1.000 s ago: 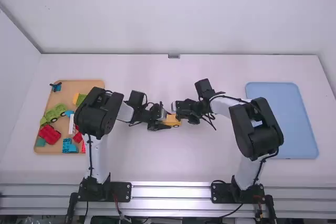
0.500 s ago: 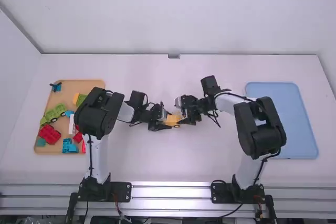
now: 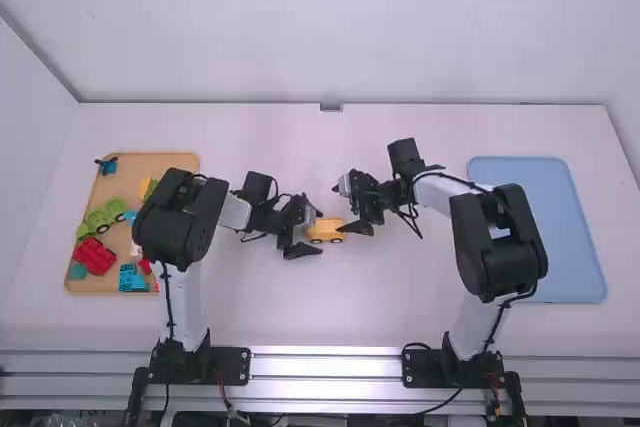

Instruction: Assemble lego blocks to make yellow taxi

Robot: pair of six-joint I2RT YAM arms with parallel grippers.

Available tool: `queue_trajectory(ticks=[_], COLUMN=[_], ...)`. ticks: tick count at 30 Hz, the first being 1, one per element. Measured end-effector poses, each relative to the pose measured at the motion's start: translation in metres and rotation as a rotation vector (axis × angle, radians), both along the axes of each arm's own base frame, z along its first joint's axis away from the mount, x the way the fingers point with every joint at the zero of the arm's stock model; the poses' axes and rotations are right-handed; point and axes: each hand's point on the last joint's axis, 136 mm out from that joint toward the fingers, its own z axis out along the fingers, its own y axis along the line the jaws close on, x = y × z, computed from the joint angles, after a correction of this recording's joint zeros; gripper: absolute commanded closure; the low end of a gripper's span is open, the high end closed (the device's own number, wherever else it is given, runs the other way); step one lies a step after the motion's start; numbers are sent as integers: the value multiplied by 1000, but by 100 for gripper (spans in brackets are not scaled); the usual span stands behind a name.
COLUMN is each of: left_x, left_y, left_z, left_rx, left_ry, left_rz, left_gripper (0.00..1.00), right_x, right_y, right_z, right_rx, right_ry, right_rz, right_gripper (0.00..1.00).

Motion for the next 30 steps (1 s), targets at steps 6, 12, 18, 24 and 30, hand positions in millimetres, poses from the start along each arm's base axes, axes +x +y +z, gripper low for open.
queue_trajectory(ticks=[6, 12, 18, 24, 30], left_x=[-11, -13, 10, 42, 60], left_y=[58, 117, 162, 194, 256], left_z=[29, 100, 156, 184, 189], left_rx=[151, 237, 222, 148, 133], left_ry=[192, 240, 76, 67, 207], left_rz=[174, 354, 535, 789, 1247], left_gripper=[1, 1, 1, 1, 1], right_x=[4, 30, 34, 40, 46], right_y=[1, 12, 37, 70, 82], right_z=[2, 17, 37, 75, 105], right_rx=[9, 63, 89, 121, 130], right_ry=[-20, -62, 19, 64, 89], right_rz=[-2, -74, -98, -86, -87], right_gripper=[1, 1, 2, 2, 2])
